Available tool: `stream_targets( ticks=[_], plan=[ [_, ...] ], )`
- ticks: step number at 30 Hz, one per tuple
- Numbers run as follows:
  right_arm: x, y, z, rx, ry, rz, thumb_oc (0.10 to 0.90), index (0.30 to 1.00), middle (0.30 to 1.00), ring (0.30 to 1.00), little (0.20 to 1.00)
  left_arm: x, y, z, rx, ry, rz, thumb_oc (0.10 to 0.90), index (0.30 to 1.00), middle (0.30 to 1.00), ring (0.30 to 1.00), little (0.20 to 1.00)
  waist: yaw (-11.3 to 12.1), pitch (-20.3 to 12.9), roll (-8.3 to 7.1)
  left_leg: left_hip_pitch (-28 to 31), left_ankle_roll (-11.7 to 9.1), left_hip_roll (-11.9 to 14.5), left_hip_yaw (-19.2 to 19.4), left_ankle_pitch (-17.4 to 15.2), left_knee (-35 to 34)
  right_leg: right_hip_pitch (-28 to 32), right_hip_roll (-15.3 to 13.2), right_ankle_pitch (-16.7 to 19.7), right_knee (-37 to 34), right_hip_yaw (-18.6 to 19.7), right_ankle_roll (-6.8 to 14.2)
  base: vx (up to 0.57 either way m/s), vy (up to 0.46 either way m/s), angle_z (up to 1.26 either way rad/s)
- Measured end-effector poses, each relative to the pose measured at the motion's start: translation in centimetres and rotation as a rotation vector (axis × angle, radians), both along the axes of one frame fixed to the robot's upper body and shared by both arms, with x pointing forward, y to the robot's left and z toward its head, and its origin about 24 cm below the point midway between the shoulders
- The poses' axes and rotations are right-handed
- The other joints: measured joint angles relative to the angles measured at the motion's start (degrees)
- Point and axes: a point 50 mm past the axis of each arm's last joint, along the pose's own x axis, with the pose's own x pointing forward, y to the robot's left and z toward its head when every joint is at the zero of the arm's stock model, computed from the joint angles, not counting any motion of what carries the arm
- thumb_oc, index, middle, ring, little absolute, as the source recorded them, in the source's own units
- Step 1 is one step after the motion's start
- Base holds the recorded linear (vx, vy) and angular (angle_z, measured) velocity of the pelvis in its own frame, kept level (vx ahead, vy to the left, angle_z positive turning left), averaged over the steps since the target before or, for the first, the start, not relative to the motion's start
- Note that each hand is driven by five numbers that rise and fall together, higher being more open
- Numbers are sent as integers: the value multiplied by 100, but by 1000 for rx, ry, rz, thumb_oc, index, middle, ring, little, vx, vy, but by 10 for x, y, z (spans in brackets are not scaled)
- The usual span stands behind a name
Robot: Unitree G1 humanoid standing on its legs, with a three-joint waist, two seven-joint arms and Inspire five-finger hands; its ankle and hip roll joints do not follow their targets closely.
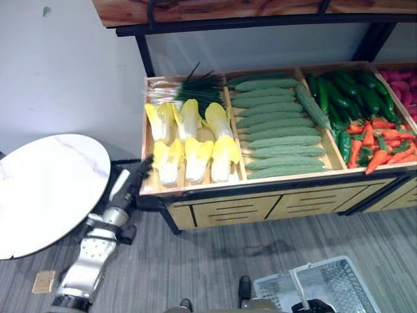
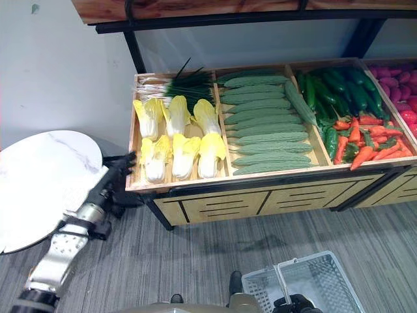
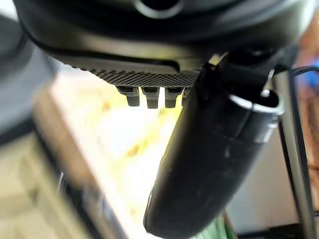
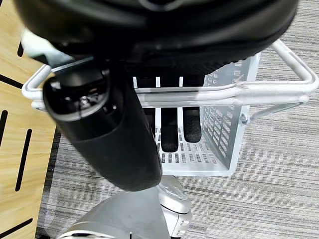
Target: Get the vegetables into the basket
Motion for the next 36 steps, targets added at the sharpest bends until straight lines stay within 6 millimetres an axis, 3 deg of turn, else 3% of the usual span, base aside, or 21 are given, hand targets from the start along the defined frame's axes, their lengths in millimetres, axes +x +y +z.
stream_targets(
  ticks=[3,6,12,16,22,26,32,36],
  plan=[
    [3,1,0,-7,-7,17,400,300,300,300,300,20,23,19,252,-39,68,900,1000,1000,1000,1000,-70,-42,30,92,-2,6,193,1,-73,-25,38,18,-23,174,5,28,-11,-28],
    [3,0,0,-20,-13,17,400,300,300,300,300,27,35,23,375,-47,131,900,1000,1000,1000,1000,-249,-151,103,94,-7,0,295,-1,-112,-101,61,24,-26,279,6,12,-2,-22],
    [5,-3,2,-45,-18,12,400,300,300,300,300,36,41,4,548,66,133,900,1000,1000,1000,1000,-507,-173,235,-40,-15,-8,515,-5,-111,-365,122,100,-26,528,-31,-11,-3,-24],
    [4,-4,2,-55,-16,6,400,300,300,300,300,38,31,-5,614,89,87,900,1000,1000,1000,1000,-511,-153,294,-94,-23,14,553,-4,-112,-442,156,105,-26,562,-34,4,-6,-6],
    [12,-8,4,-78,-34,5,400,300,300,300,300,52,46,-22,740,247,150,900,1000,1000,1000,1000,-536,-46,387,-271,-62,15,590,23,-112,-651,171,163,-24,622,-58,-29,-7,-4],
    [30,-7,8,-92,-75,16,400,300,300,300,300,61,42,-16,759,226,152,900,1000,1000,1000,1000,-561,212,379,-440,-68,6,619,52,-111,-837,175,212,4,658,-59,-26,-20,-5],
    [35,-9,9,-104,-89,35,400,300,300,300,300,70,49,-7,790,226,196,900,1000,1000,1000,1000,-528,314,356,-535,-87,33,601,57,-112,-930,204,204,3,661,-64,-35,-8,0],
    [52,-5,13,-107,-141,57,400,300,300,300,300,78,62,8,866,211,262,900,1000,1000,1000,1000,-509,547,192,-830,-113,-6,604,118,-111,-1241,175,284,3,690,-39,-68,-19,-1]
  ],
)
